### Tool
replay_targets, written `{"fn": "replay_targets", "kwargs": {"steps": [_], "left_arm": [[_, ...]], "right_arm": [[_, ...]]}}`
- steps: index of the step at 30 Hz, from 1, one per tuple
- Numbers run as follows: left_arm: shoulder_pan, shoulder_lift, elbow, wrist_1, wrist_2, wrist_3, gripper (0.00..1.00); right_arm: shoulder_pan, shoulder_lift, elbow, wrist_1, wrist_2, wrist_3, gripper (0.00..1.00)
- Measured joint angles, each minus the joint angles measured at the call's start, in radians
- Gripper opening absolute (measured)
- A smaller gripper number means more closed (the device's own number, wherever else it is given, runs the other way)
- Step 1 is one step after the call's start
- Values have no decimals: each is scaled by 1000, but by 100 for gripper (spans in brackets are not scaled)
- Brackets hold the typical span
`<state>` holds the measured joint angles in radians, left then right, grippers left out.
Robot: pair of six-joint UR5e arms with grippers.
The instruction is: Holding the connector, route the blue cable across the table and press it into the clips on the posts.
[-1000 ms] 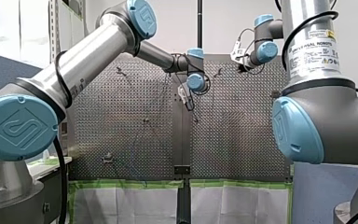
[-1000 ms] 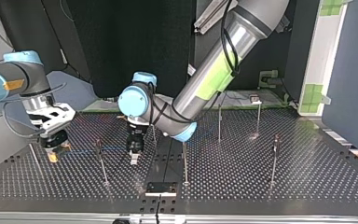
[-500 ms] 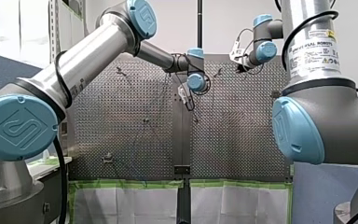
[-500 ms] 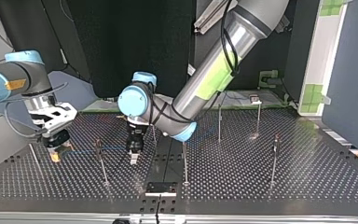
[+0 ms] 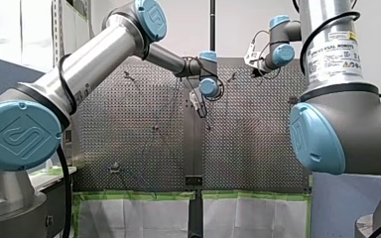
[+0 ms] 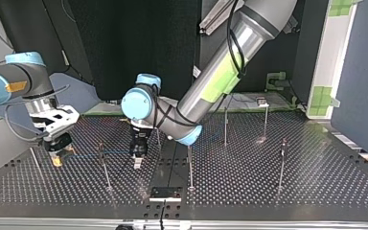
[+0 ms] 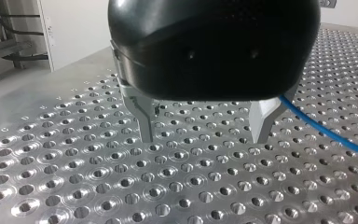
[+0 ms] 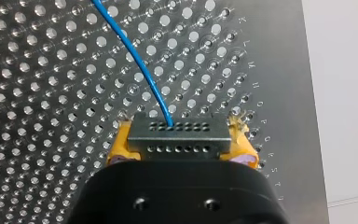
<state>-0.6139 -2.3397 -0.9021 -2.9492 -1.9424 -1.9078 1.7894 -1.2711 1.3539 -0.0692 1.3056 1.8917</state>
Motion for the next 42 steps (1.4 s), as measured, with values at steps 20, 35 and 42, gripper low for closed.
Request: {"fn": "replay_targets", "kwargs": {"steps": [20, 35, 42], "left_arm": [[35, 14, -117, -24, 30, 73, 100], [41, 60, -130, 4, 11, 69, 100], [76, 118, -145, -13, -20, 14, 100]], "right_arm": [[152, 99, 47, 5, -17, -109, 0], [170, 72, 25, 7, -2, -109, 0], [171, 78, 24, 9, 2, -109, 0]]}}
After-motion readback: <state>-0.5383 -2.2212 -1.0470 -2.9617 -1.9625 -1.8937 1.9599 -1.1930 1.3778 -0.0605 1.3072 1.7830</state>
